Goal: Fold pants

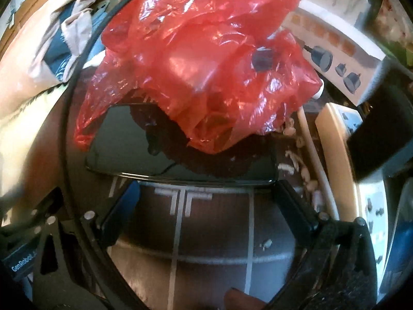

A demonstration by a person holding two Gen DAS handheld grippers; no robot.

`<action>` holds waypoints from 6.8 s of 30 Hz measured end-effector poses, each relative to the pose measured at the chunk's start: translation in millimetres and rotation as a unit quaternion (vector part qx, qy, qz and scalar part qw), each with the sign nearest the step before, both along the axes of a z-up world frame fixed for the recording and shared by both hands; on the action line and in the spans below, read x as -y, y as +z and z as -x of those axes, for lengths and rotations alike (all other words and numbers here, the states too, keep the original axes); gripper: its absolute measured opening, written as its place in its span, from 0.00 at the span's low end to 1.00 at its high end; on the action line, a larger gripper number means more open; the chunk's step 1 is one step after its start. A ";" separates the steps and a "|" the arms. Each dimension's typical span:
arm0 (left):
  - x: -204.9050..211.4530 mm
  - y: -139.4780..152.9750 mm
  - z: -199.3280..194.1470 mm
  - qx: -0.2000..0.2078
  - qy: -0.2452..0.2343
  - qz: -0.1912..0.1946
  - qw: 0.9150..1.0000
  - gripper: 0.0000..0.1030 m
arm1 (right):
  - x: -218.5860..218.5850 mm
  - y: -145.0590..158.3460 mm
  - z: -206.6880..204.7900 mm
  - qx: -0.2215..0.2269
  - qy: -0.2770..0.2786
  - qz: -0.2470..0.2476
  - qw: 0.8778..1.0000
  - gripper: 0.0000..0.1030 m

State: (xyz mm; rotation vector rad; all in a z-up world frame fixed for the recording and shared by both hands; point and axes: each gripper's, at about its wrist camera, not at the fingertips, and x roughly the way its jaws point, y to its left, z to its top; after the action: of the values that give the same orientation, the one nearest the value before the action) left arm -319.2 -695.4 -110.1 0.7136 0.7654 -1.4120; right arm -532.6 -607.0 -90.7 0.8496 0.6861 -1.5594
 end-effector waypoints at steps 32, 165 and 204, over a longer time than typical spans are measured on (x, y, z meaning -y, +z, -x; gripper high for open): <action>-12.4 1.9 14.8 -0.002 -0.002 -0.001 1.000 1.00 | -31.1 7.6 26.5 -0.009 -0.044 -0.001 0.999 1.00; -11.5 0.4 16.4 0.004 0.004 0.001 1.000 1.00 | -16.3 2.3 15.4 -0.011 -0.047 -0.003 0.999 1.00; -11.6 0.0 16.6 0.004 0.005 0.002 1.000 1.00 | -16.3 2.3 15.8 -0.015 -0.052 -0.004 0.999 1.00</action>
State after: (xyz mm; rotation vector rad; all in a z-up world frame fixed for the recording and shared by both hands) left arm -335.9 -683.8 -110.0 0.7114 0.7589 -1.3999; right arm -548.4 -590.6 -88.3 0.8810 0.6791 -1.6672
